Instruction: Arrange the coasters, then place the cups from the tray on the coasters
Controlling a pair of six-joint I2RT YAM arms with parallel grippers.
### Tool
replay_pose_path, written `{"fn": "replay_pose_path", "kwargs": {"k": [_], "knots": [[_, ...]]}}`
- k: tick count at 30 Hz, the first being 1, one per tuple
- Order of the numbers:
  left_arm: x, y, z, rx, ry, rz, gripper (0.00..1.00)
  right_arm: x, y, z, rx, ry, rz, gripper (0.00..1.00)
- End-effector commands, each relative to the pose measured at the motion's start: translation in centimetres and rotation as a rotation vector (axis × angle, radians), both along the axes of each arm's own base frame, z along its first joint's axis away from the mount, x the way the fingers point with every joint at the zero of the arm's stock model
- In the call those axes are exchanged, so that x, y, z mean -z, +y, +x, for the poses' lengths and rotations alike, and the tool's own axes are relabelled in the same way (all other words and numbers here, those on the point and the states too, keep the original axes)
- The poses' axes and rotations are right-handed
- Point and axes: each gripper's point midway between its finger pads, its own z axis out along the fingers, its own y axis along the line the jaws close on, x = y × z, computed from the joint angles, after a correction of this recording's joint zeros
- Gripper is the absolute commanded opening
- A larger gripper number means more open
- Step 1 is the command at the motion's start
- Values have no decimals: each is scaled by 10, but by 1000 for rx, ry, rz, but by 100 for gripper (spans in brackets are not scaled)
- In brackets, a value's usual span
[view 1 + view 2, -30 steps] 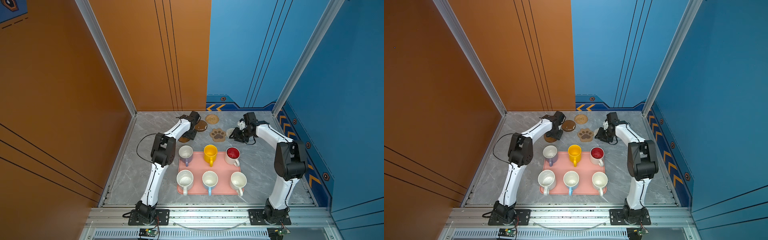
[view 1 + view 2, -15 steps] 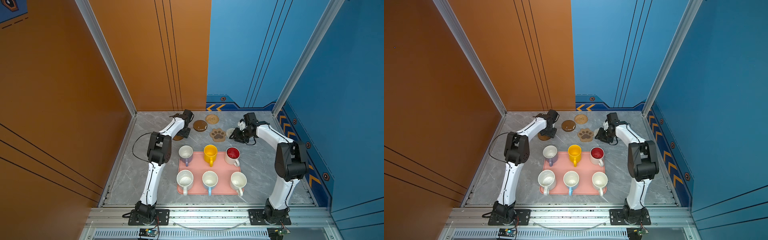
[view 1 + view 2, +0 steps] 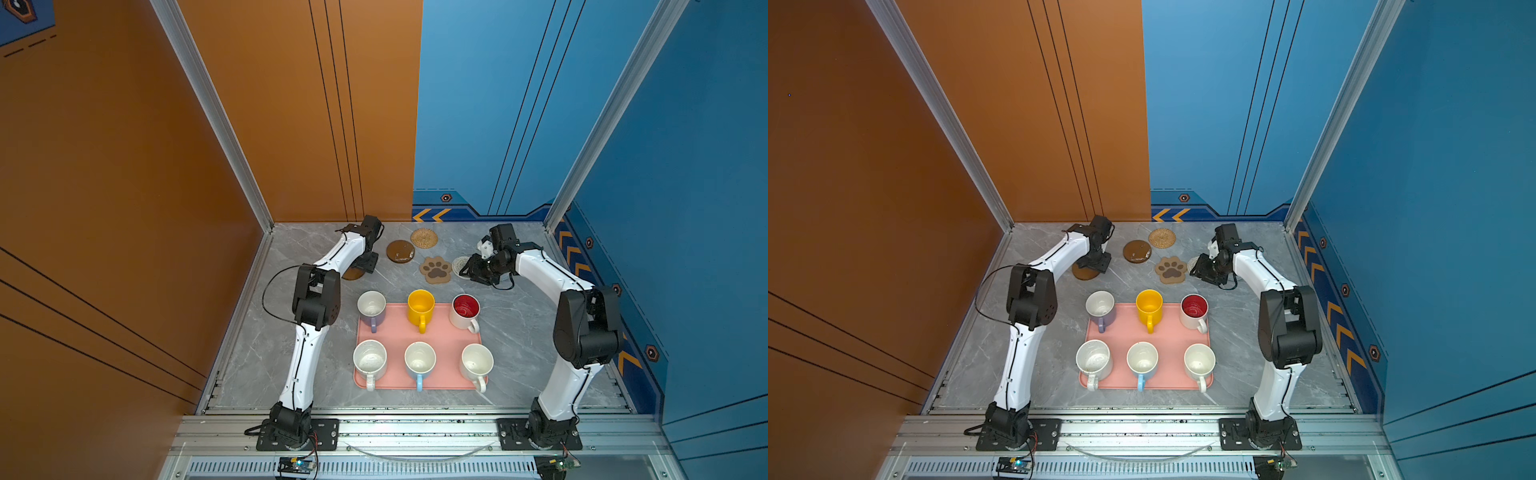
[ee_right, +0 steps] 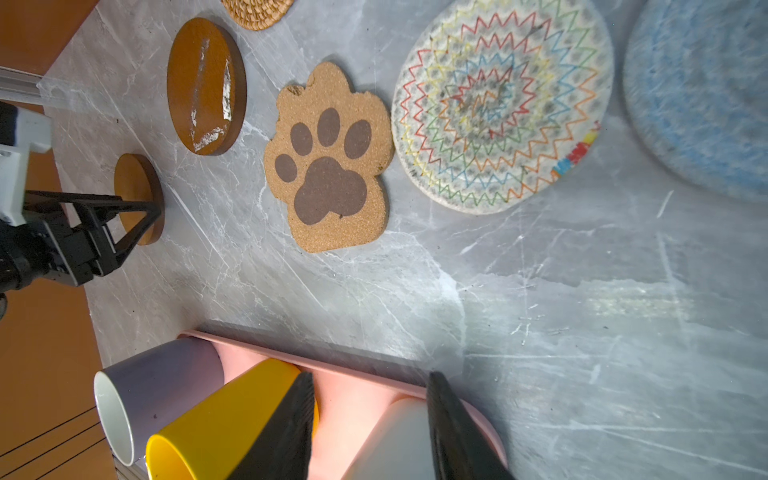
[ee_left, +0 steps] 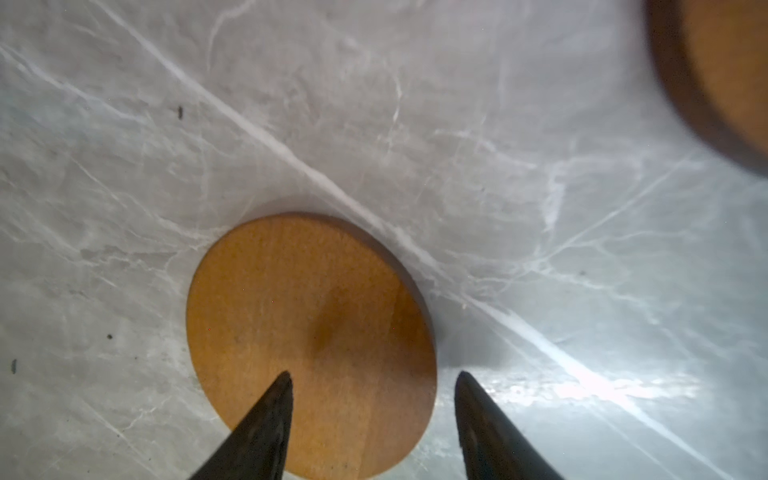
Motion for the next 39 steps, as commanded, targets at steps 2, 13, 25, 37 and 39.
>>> {"fn": "replay_pose_path", "kwargs": {"k": [2, 13, 25, 37, 39], "knots": [[-54, -25, 15, 27, -95, -150, 66, -21, 5, -6, -5, -41, 12, 44], [-49, -78, 27, 42, -92, -334, 67, -36, 30, 21, -22, -115, 106, 44], [-39, -96, 53, -37, -91, -600, 0, -17, 106, 103, -83, -109, 202, 0], [-30, -81, 86, -125, -146, -753, 0, 32, 134, 154, -4, -95, 233, 0], [-27, -79, 91, -137, -149, -779, 0, 36, 136, 161, 16, -102, 251, 0]]}}
